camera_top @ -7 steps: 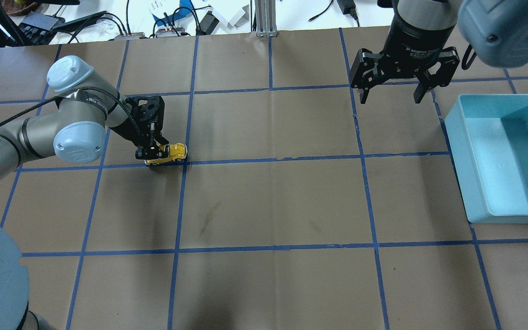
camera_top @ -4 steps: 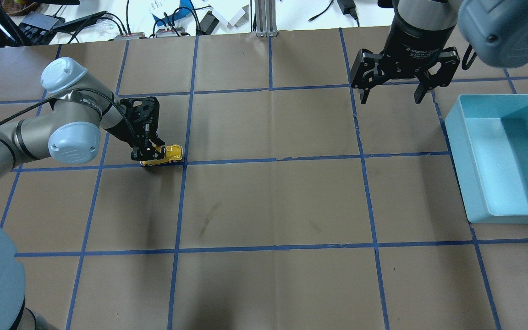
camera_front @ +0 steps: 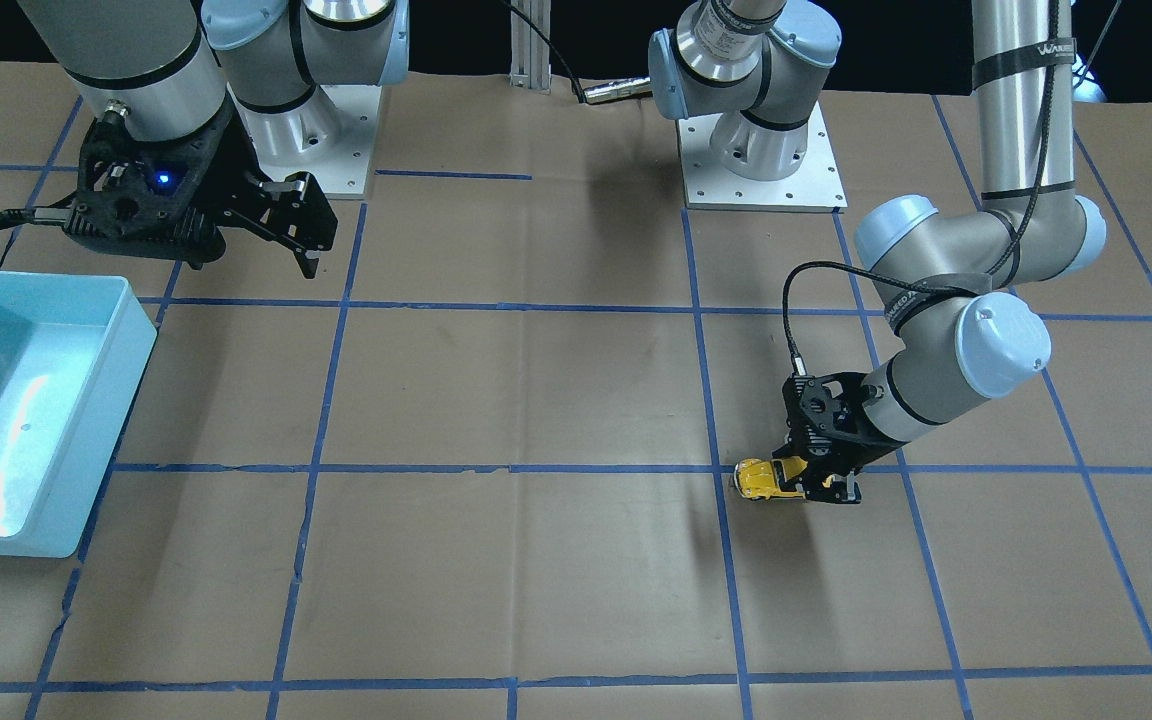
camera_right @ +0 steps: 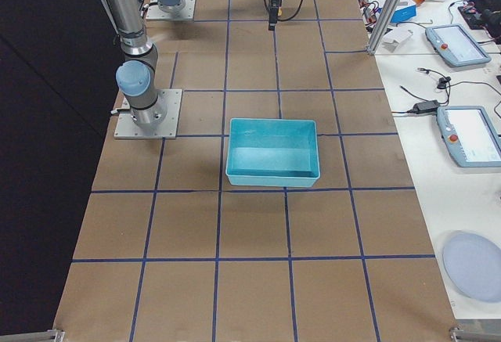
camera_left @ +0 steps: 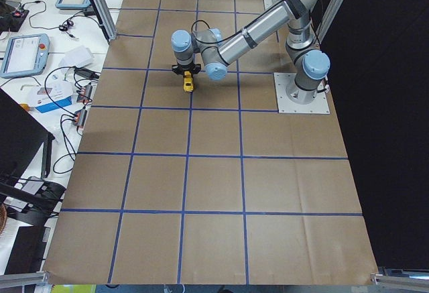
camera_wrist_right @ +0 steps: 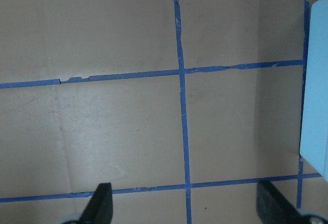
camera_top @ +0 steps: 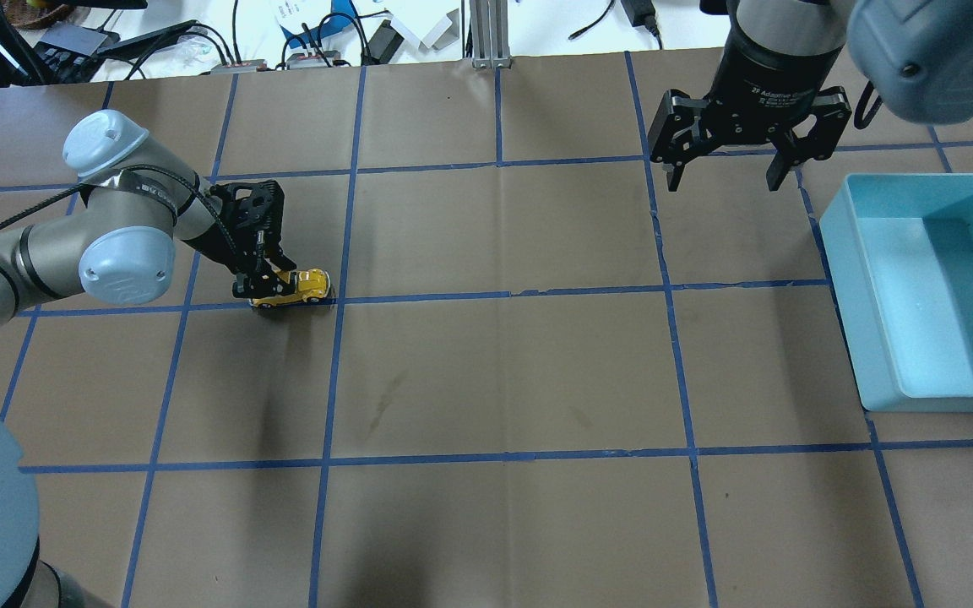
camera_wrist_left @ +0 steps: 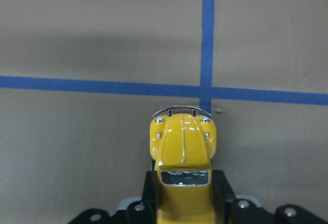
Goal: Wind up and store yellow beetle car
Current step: 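Drag the held car backward toward the robot with the left gripper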
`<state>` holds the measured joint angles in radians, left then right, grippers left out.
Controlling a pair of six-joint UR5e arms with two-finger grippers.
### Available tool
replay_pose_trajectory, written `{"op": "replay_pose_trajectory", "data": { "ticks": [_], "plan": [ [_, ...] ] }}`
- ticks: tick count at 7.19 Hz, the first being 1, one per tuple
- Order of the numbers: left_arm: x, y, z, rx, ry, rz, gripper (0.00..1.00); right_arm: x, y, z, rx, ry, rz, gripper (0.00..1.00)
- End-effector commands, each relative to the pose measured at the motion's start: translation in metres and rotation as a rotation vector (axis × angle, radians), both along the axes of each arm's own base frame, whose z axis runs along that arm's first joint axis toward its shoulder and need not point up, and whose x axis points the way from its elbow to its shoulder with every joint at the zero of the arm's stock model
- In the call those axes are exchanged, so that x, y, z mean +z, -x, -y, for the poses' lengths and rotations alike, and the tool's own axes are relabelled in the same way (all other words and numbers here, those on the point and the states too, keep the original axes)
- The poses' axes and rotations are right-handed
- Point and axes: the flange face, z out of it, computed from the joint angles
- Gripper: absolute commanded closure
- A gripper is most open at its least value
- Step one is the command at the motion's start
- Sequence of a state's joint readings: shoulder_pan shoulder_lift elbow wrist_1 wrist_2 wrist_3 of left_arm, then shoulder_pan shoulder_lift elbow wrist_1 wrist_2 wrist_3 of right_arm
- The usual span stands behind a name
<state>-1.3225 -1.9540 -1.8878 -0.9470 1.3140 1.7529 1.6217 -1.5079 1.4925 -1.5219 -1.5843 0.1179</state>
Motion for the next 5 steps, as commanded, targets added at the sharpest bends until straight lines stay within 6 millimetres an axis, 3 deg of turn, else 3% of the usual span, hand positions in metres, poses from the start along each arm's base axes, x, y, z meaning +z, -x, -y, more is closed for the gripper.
{"op": "replay_pose_trajectory", "data": {
  "ticks": [1,2,5],
  "plan": [
    [0.000,-0.006,-0.001,0.008,-0.002,-0.005,0.78,0.000,-0.001,0.000,0.004,-0.002,0.001,0.00],
    [-0.007,-0.016,-0.009,-0.015,-0.007,-0.017,0.78,0.000,-0.001,0.000,0.004,0.000,0.001,0.00],
    [-0.005,-0.018,-0.012,-0.013,0.001,-0.026,0.78,0.001,-0.002,-0.001,0.004,0.000,-0.002,0.00]
  ]
}}
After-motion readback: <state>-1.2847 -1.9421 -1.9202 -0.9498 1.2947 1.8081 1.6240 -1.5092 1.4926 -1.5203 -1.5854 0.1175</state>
